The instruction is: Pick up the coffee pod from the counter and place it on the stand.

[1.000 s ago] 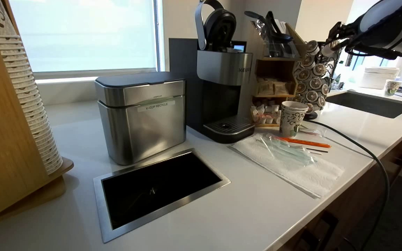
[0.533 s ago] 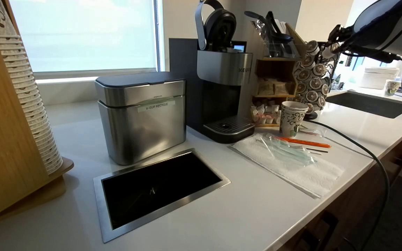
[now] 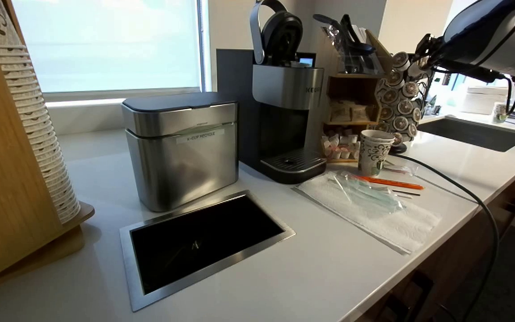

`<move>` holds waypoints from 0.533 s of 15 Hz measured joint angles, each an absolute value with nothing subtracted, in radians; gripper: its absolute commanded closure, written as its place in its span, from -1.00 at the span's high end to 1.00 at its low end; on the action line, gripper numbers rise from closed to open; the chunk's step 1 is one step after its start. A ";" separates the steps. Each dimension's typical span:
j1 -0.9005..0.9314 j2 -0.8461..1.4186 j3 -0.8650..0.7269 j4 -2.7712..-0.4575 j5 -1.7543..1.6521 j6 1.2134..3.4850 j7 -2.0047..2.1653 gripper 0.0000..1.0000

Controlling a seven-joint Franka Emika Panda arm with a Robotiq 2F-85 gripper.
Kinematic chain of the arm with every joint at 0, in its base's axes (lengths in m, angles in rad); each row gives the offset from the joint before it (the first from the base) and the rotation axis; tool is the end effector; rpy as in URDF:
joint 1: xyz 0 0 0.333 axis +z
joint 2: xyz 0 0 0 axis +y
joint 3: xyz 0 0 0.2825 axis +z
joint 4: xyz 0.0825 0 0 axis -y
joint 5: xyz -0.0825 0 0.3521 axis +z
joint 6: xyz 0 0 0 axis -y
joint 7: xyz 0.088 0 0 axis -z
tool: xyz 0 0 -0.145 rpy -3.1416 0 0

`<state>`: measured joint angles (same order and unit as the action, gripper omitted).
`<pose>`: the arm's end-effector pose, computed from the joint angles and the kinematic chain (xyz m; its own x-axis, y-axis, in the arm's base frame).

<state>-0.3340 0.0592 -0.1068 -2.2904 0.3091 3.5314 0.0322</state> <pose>0.4987 -0.2803 0.4438 0.1779 -0.4225 0.8887 -0.6061 -0.7585 -0.2393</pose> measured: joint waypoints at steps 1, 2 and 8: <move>-0.332 0.063 -0.107 -2.288 0.312 3.531 0.029 -0.43; -0.330 0.066 -0.107 -2.285 0.314 3.531 0.026 -0.43; -0.326 0.078 -0.109 -2.272 0.322 3.531 0.001 -0.43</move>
